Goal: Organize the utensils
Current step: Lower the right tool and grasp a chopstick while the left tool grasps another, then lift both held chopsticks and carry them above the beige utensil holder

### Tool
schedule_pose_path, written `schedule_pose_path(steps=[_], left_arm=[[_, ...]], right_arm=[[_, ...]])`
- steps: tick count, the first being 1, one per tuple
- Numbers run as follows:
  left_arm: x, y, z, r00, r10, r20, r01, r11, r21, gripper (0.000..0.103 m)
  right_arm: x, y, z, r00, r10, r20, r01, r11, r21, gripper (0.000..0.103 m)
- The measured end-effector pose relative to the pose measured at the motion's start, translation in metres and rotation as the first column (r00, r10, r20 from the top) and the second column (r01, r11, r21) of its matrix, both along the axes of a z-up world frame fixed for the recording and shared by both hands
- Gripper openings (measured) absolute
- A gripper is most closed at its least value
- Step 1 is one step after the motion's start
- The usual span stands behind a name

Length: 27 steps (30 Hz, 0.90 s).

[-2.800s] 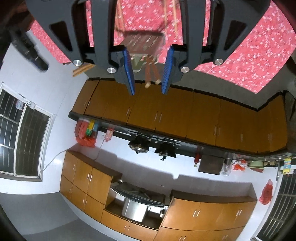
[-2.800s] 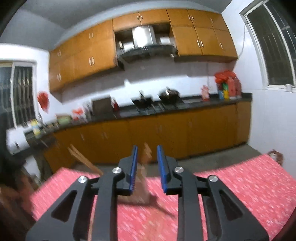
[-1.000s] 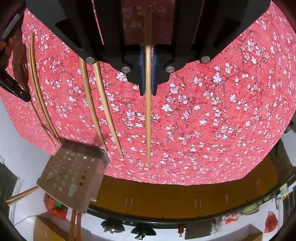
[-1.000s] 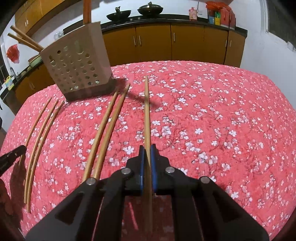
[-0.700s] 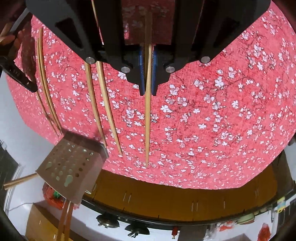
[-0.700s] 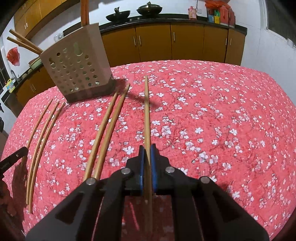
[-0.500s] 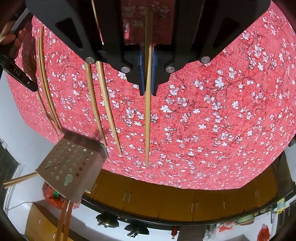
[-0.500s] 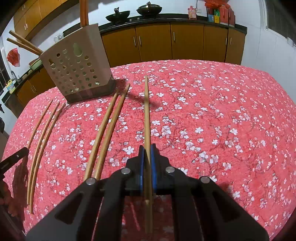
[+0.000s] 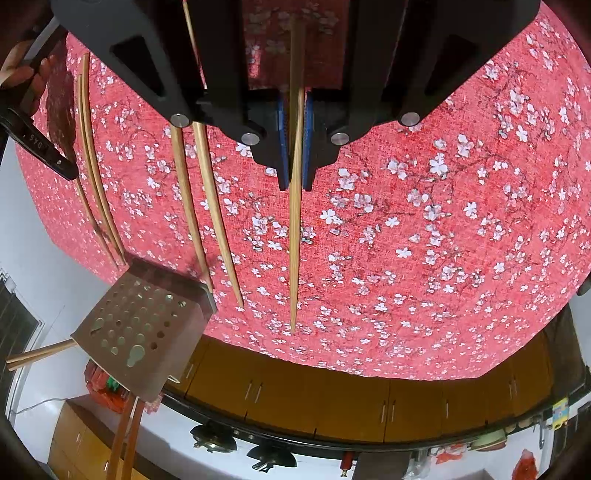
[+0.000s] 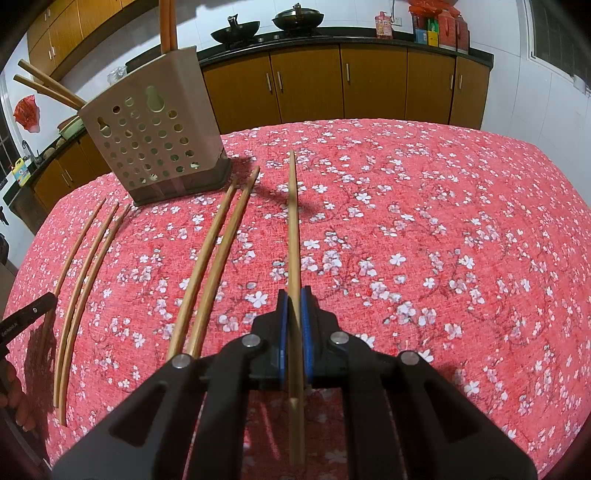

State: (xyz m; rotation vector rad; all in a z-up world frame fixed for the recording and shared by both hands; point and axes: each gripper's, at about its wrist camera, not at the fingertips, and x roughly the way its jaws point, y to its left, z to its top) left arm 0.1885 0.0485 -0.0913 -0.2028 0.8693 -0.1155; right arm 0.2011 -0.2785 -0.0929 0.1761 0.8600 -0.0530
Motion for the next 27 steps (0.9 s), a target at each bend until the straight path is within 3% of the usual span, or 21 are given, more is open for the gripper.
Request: schedule_pose_path(steps=[27], left_arm=[[-0.014, -0.006, 0.001, 1.0, -0.019, 0.0, 0.019, 0.999, 0.044, 0.009]], right_arm=[[-0.013, 0.003, 0.003, 1.0, 0.0, -0.006, 0.0, 1.0, -0.002, 0.009]])
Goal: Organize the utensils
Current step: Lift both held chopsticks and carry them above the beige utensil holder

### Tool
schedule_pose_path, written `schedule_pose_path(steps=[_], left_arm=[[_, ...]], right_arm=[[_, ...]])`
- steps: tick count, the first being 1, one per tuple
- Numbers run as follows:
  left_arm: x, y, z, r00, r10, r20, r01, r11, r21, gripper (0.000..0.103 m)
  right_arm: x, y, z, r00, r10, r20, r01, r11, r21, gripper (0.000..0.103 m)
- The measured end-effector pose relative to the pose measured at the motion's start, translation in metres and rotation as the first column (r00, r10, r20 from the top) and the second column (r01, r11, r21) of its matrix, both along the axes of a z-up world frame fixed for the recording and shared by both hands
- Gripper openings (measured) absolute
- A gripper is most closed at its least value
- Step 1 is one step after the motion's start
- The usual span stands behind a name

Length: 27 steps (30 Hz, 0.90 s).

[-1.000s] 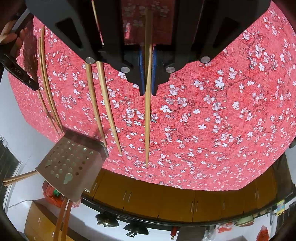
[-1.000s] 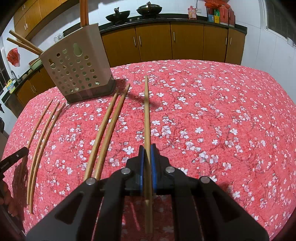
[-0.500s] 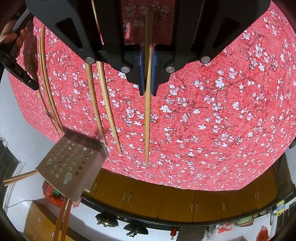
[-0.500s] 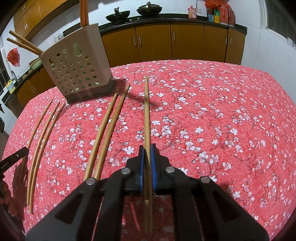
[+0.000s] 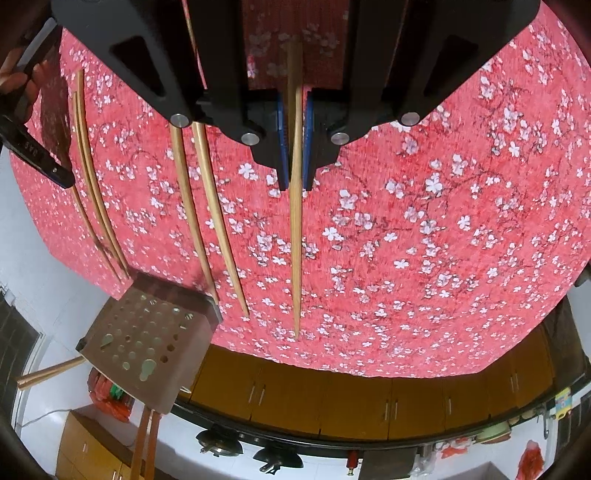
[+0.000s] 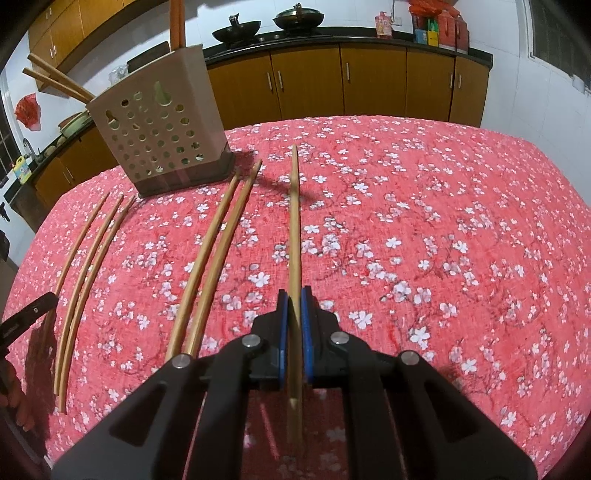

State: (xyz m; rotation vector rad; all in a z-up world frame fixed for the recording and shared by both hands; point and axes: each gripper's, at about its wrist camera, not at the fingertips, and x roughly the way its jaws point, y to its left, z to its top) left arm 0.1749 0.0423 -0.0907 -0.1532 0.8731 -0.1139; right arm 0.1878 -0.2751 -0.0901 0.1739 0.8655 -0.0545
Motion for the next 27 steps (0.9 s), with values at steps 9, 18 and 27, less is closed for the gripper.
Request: schedule_pose_path(steps=[9, 18, 27], left_arm=[[0.001, -0.006, 0.006, 1.0, -0.017, -0.007, 0.017, 0.999, 0.034, 0.008], [-0.005, 0.007, 0.072, 0.986, -0.01, 0.167, 0.013, 1.0, -0.019, 0.008], [-0.006, 0.011, 0.124, 0.953, 0.016, 0.303, 0.01, 0.997, -0.082, 0.008]], right_arm=[[-0.006, -0.004, 0.015, 0.999, 0.006, 0.043, -0.006, 1.0, 0.015, 0.008], [-0.027, -0.018, 0.098, 0.96, -0.032, 0.28, 0.026, 0.999, 0.026, 0.008], [-0.035, -0.013, 0.129, 0.924, -0.02, 0.381, 0.017, 1.0, 0.012, 0.008]])
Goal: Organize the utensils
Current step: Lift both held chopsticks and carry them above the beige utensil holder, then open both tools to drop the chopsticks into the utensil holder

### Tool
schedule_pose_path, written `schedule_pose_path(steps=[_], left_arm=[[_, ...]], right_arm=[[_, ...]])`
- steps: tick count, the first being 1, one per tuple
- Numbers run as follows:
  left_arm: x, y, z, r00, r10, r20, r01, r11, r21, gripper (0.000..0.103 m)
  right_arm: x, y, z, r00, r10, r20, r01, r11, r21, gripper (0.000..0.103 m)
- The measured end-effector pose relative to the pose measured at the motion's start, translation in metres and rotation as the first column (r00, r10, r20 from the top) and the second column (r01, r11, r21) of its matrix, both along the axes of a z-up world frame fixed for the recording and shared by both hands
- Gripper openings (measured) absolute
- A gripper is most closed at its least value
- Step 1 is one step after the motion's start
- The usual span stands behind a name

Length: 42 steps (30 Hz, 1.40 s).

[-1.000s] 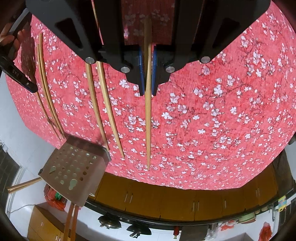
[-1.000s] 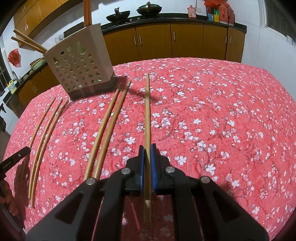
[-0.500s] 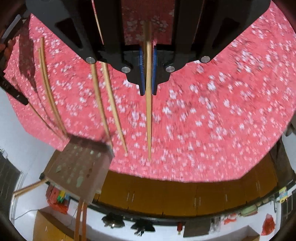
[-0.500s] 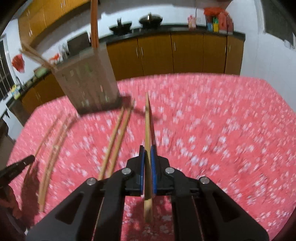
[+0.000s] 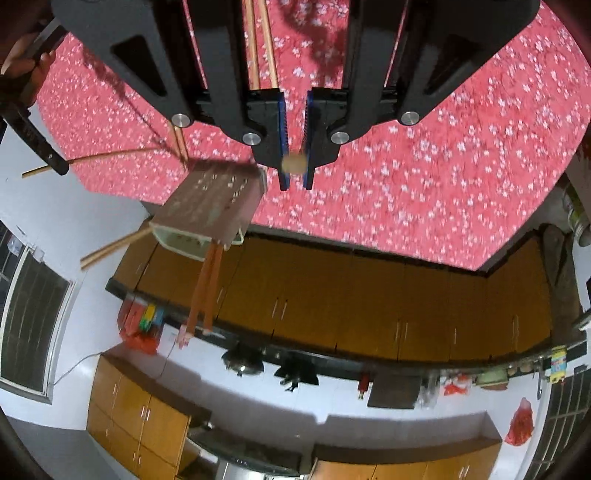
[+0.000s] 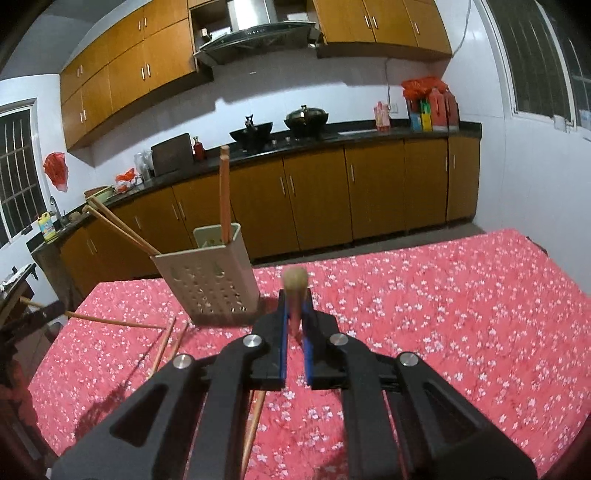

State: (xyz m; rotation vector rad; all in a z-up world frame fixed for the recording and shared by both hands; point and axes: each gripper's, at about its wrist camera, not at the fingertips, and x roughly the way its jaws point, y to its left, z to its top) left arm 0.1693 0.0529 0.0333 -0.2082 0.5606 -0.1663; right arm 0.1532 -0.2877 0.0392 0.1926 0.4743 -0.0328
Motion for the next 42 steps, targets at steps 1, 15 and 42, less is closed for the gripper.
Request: schedule_pose_path(steps=[1, 15, 42], left_arm=[[0.001, -0.002, 0.001, 1.0, 0.0, 0.004, 0.0, 1.0, 0.002, 0.007], [0.0, -0.023, 0.077, 0.984, -0.062, 0.168, 0.062, 0.998, 0.003, 0.007], [0.083, -0.081, 0.097, 0.949, 0.051, 0.311, -0.032, 0.997, -0.065, 0.007]], right_arm=[[-0.002, 0.0, 0.002, 1.0, 0.0, 0.004, 0.0, 1.0, -0.002, 0.008], [-0.015, 0.009, 0.119, 0.948, 0.125, 0.293, -0.153, 0.985, 0.076, 0.008], [0.099, 0.048, 0.092, 0.968, 0.093, 0.232, -0.102, 0.995, 0.024, 0.008]])
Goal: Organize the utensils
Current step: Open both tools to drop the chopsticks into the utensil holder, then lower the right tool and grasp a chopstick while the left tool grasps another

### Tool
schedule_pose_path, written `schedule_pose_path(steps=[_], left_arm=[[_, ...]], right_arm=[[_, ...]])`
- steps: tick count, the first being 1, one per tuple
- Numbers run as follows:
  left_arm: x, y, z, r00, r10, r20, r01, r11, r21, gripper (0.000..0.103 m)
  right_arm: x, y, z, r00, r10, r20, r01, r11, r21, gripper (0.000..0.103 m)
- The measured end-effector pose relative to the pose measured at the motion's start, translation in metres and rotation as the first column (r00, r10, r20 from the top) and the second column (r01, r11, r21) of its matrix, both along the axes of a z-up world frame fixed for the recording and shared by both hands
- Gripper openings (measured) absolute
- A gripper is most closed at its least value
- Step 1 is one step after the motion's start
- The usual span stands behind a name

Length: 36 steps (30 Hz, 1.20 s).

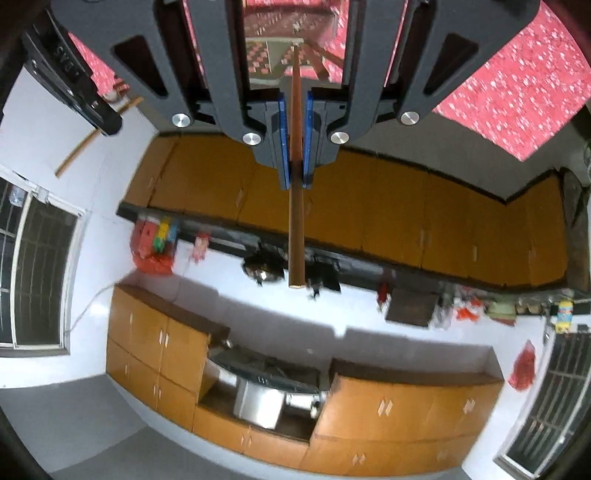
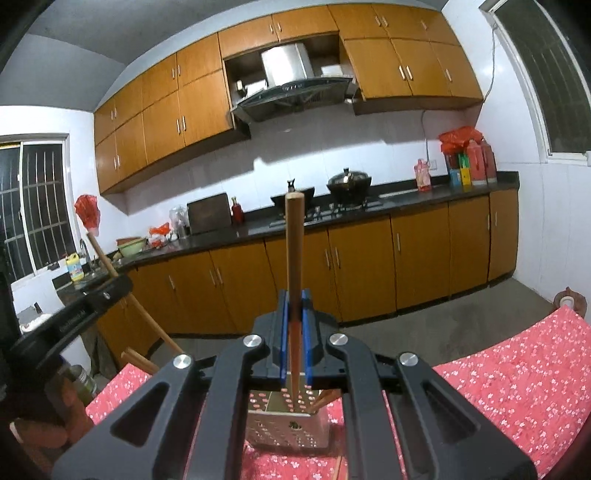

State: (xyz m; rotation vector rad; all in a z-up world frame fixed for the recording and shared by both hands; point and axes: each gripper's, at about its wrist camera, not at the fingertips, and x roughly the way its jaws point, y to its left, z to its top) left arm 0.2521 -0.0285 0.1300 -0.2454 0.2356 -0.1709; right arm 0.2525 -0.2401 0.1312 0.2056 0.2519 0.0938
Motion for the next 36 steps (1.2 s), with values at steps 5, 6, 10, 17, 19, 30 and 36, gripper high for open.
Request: schedule_pose_path(steps=[5, 6, 10, 17, 19, 30, 36], left_arm=[[-0.002, 0.001, -0.006, 0.999, -0.029, -0.029, 0.029, 1.0, 0.004, 0.008], [-0.003, 0.002, -0.005, 0.999, -0.031, -0.027, 0.031, 1.0, 0.005, 0.008], [-0.011, 0.002, 0.005, 1.0, -0.028, -0.002, 0.028, 1.0, -0.002, 0.008], [-0.042, 0.02, 0.017, 0.998, -0.026, 0.049, 0.028, 0.999, -0.044, 0.015], [-0.054, 0.027, 0.017, 0.998, -0.028, 0.058, 0.031, 0.998, -0.047, 0.016], [-0.067, 0.065, -0.102, 0.948, 0.003, -0.318, 0.014, 0.999, 0.05, 0.019], [-0.073, 0.064, -0.158, 0.882, -0.043, -0.469, 0.059, 0.998, 0.02, 0.019]], right_arm=[[0.001, 0.004, -0.006, 1.0, 0.015, -0.028, -0.015, 1.0, 0.012, 0.012], [-0.001, 0.004, -0.005, 1.0, 0.017, -0.026, -0.017, 1.0, 0.015, 0.013], [-0.012, 0.002, 0.004, 1.0, 0.021, 0.003, -0.021, 1.0, 0.013, 0.013], [-0.057, -0.007, 0.02, 0.997, 0.043, 0.068, -0.044, 0.999, 0.019, 0.013], [-0.071, -0.011, 0.015, 0.997, 0.046, 0.057, -0.046, 0.999, 0.01, 0.013], [-0.073, -0.027, -0.153, 0.874, 0.029, -0.485, -0.022, 1.0, 0.021, 0.018], [-0.075, 0.001, -0.204, 0.808, 0.075, -0.584, -0.082, 0.996, 0.014, 0.018]])
